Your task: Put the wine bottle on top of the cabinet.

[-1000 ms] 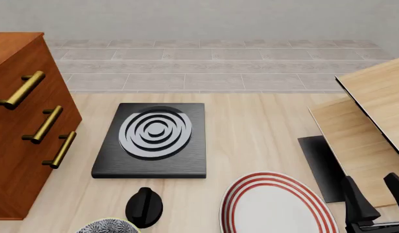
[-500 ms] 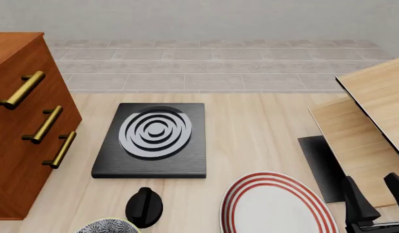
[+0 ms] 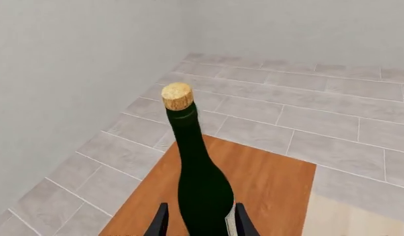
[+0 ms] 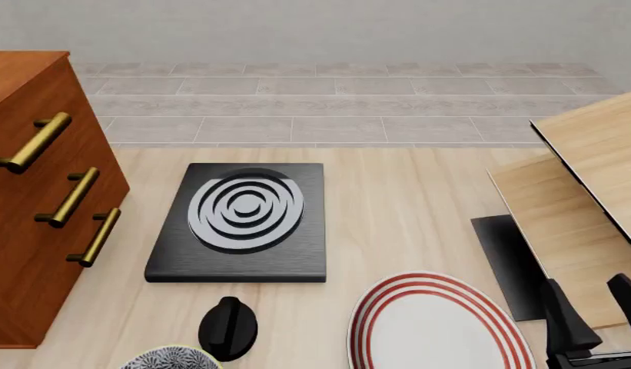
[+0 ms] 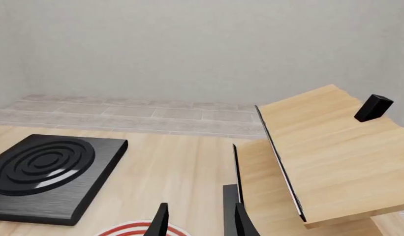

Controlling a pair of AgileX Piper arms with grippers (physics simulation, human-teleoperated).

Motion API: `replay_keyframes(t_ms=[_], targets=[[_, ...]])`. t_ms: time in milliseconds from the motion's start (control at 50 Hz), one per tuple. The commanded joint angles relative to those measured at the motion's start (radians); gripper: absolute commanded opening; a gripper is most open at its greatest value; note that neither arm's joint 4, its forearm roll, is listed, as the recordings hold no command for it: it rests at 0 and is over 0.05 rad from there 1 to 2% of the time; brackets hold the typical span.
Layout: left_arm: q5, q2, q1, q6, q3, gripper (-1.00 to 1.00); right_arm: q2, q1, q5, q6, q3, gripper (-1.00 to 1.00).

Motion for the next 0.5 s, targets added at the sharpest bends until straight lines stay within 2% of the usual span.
replay_keyframes(t_ms=[20, 400, 500], targets=[[0.007, -0.066, -0.029, -0.003, 0.045, 1.00, -0.003, 0.001, 0.001, -0.001, 0.000, 1.00], [-0.030, -0.212, -0.077, -0.035, 0.193, 1.00, -0.007, 0.000, 0.003, -0.002, 0.000, 1.00], [-0.028, -0.236, -0.080, -0.042, 0.200, 1.00, -0.009, 0.000, 0.004, -0.002, 0.000, 1.00]])
